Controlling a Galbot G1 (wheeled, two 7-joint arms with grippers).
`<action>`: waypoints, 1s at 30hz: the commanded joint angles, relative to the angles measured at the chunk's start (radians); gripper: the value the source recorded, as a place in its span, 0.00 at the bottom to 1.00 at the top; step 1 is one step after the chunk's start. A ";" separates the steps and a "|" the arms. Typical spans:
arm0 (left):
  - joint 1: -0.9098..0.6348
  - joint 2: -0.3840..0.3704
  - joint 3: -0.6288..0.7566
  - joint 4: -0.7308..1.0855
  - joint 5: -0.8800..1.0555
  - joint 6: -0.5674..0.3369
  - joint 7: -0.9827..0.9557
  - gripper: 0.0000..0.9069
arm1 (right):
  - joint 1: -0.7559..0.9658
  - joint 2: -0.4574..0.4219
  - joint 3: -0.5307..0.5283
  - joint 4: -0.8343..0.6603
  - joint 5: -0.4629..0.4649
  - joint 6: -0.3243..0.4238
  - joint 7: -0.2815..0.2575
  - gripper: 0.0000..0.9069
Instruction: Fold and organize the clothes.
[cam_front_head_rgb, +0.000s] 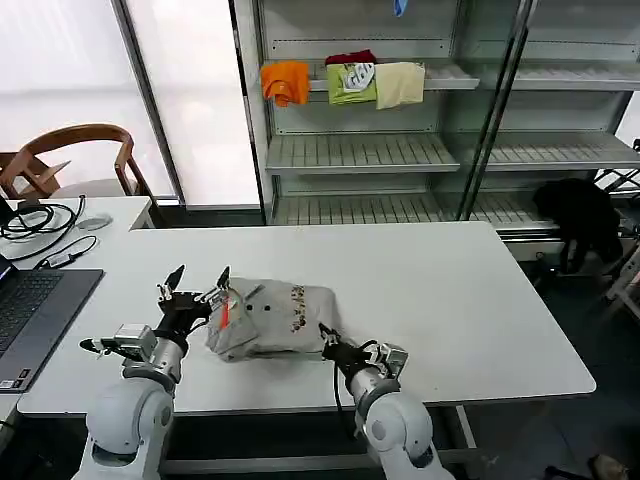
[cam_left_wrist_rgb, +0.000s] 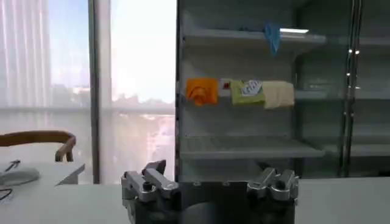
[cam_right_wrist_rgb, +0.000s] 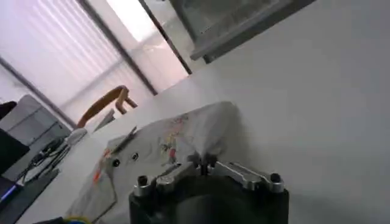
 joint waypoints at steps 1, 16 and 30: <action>0.003 0.005 -0.009 0.001 0.006 -0.002 0.010 1.00 | -0.035 -0.111 0.053 0.070 0.048 -0.003 0.027 0.00; 0.014 -0.003 0.002 0.003 0.018 -0.003 0.031 1.00 | -0.141 -0.084 0.059 0.098 -0.716 0.030 -0.201 1.00; 0.030 -0.006 -0.005 -0.006 0.017 -0.006 0.030 1.00 | -0.153 -0.104 0.049 0.105 -0.807 0.010 -0.195 1.00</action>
